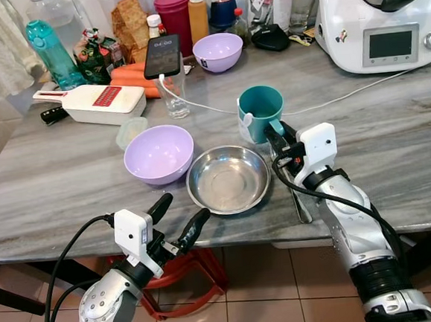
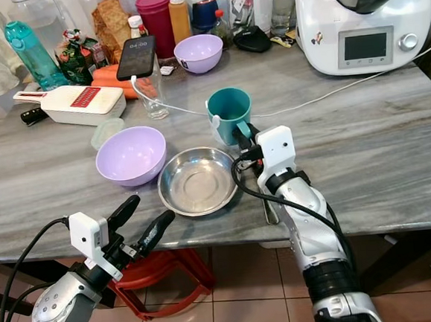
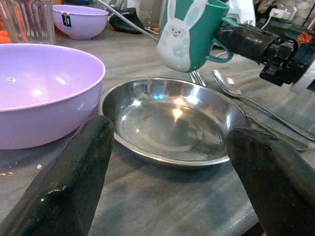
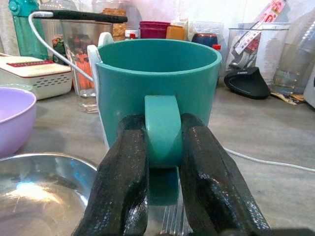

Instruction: Setting the table

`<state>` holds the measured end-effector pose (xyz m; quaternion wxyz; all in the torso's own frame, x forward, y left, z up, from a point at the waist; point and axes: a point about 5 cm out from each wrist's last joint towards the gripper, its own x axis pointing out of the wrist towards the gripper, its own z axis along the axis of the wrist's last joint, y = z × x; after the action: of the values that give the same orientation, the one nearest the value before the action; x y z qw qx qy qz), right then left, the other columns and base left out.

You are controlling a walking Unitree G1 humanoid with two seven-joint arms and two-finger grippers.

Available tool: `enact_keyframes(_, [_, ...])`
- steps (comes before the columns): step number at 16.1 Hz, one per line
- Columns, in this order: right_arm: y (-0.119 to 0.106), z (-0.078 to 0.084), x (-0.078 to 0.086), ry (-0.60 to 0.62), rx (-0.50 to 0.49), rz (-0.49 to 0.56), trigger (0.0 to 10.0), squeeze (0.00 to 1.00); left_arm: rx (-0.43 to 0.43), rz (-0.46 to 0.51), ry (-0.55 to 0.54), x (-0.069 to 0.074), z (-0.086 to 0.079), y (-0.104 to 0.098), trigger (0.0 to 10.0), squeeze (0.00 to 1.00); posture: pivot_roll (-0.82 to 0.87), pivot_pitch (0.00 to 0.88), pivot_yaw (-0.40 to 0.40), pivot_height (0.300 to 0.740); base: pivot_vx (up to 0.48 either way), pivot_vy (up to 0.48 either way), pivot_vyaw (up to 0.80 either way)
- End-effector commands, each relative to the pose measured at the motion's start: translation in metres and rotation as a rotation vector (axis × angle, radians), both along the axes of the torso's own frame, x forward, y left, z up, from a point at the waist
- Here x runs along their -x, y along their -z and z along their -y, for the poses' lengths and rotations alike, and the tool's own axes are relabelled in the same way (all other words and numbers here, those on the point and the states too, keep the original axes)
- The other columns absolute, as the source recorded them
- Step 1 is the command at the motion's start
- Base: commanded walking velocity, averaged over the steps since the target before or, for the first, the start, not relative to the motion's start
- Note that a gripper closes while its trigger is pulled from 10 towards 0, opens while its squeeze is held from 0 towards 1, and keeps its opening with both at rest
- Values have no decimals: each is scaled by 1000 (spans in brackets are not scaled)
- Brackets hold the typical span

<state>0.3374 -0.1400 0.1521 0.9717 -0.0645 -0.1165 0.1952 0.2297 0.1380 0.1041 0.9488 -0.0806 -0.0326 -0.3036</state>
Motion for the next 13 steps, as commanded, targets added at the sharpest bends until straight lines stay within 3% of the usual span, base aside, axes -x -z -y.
enact_keyframes(1, [-4,-5,-2,-27,-1,19,10000,0,-15,-3,0,2,-1,-1,10000,0,-38,109,116,740,0,0,0])
enact_keyframes(13, [6,-7,-7,-34,9,-1,10000,0,-15,-5,1,1,0,0,10000,0,-33,106,117,740,0,0,0])
